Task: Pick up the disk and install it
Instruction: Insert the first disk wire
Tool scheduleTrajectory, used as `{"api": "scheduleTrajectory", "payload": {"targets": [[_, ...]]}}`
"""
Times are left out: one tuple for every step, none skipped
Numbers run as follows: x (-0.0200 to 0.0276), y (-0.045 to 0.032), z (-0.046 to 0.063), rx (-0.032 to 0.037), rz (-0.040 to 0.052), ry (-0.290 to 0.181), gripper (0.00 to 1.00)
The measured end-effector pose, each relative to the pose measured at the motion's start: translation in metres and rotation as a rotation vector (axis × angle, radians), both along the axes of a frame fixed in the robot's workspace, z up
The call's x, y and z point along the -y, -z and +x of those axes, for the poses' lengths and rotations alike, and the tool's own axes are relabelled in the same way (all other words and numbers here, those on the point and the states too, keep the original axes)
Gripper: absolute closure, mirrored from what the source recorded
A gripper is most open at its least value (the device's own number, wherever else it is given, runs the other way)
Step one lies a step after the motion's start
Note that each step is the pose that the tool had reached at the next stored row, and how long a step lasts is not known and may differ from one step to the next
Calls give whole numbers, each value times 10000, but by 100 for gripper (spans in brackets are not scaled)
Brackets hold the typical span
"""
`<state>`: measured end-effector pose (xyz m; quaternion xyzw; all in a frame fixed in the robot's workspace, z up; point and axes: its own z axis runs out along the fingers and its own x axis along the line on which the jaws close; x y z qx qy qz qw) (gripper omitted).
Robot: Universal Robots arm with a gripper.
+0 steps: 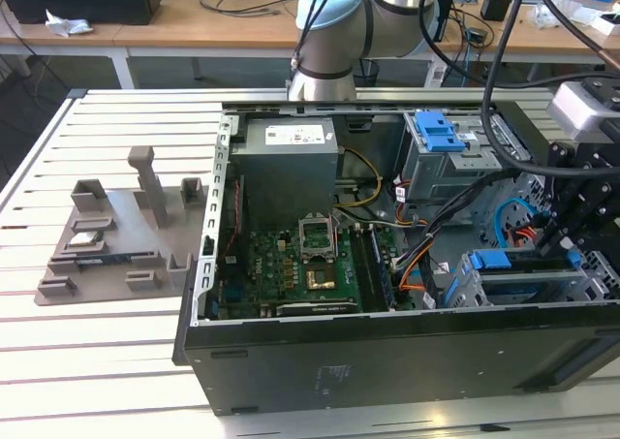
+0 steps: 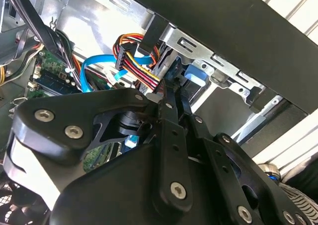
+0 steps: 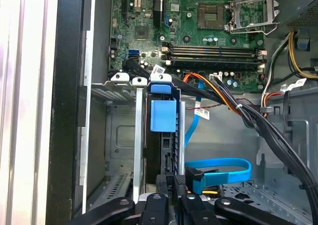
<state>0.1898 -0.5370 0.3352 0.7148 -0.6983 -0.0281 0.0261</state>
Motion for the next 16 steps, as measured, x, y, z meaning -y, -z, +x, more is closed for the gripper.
{"api": "scheduleTrajectory", "payload": {"targets": [[-1,4,0,0,6,0,83],[0,4,0,1,6,0,83],[-1,9,0,1,17,-1,82],[-1,11,0,-1,18,-1,82],[0,11,0,-1,16,-1,76],[0,-1,0,0,8,0,76],[0,-41,0,-1,14,0,76],[-2,-108,0,0,8,0,76],[-8,-187,-1,0,8,0,77],[-10,-243,0,0,7,0,84],[-11,-305,0,0,8,0,89],[-12,-399,0,1,6,0,89],[-12,-472,0,0,9,1,89],[-12,-501,0,0,9,0,89],[-12,-525,0,0,10,0,89],[-12,-548,0,0,15,0,89]]}}
